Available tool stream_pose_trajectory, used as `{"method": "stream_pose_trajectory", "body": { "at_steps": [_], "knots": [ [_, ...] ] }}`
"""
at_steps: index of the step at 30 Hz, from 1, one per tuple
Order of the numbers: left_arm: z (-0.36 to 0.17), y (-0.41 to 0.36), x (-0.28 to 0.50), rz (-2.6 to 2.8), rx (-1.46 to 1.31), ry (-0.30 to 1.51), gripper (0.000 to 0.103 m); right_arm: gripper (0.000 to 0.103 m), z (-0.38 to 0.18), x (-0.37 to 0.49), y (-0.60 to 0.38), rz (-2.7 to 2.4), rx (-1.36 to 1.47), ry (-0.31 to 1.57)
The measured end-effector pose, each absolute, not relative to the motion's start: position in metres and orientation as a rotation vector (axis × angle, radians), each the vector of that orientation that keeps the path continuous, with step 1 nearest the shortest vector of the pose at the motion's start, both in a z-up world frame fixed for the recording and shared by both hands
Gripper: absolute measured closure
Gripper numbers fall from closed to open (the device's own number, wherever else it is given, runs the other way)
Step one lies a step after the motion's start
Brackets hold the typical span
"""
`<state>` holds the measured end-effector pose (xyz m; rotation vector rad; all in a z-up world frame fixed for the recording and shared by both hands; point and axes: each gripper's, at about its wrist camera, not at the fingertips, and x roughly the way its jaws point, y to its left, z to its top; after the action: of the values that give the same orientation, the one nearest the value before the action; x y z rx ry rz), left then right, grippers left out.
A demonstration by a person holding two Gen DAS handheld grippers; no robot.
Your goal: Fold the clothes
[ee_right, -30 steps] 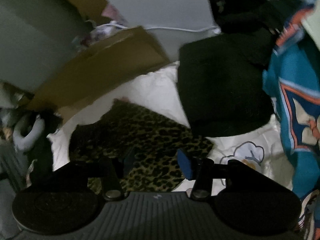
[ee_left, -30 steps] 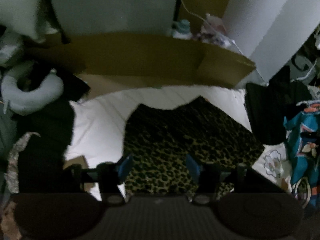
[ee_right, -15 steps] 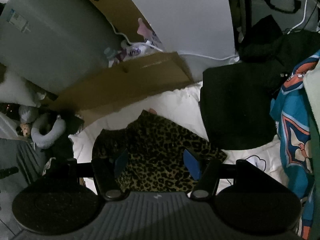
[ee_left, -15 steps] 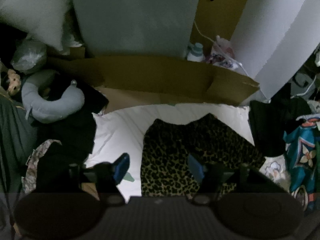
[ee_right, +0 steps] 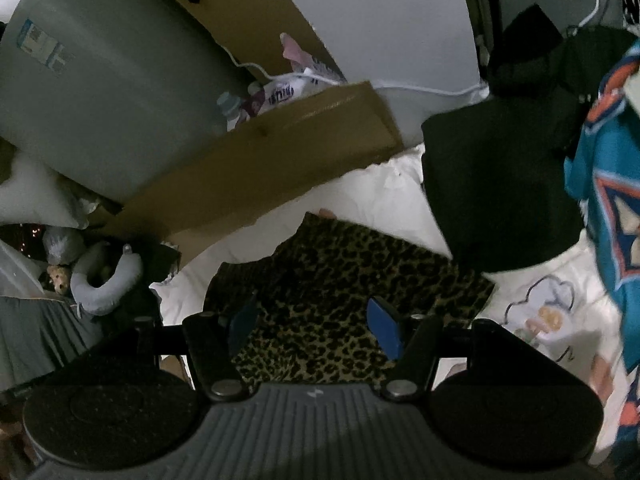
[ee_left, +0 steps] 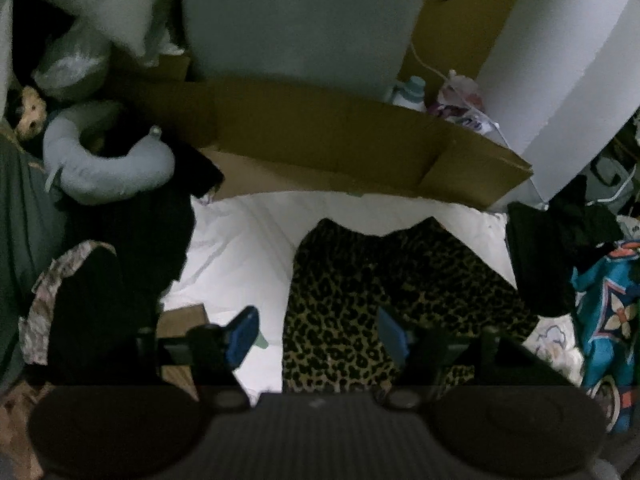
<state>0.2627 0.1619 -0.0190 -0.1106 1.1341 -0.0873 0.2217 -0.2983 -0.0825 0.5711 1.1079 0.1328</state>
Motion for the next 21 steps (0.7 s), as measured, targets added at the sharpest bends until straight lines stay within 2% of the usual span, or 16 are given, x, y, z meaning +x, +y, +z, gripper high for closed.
{"method": "stream_pose_trajectory", "body": {
  "at_steps": [12, 21],
  "knots": [
    [-0.037, 0.158, 0.238, -0.078, -0.154, 1.084, 0.031, 0.035, -0.122, 0.202, -0.245, 0.130, 0.556, 1.139],
    [-0.082, 0.165, 0.227, -0.112, -0.230, 1.037, 0.031, 0.035, -0.160, 0.185, -0.208, 0.209, 0.531, 1.109]
  ]
}}
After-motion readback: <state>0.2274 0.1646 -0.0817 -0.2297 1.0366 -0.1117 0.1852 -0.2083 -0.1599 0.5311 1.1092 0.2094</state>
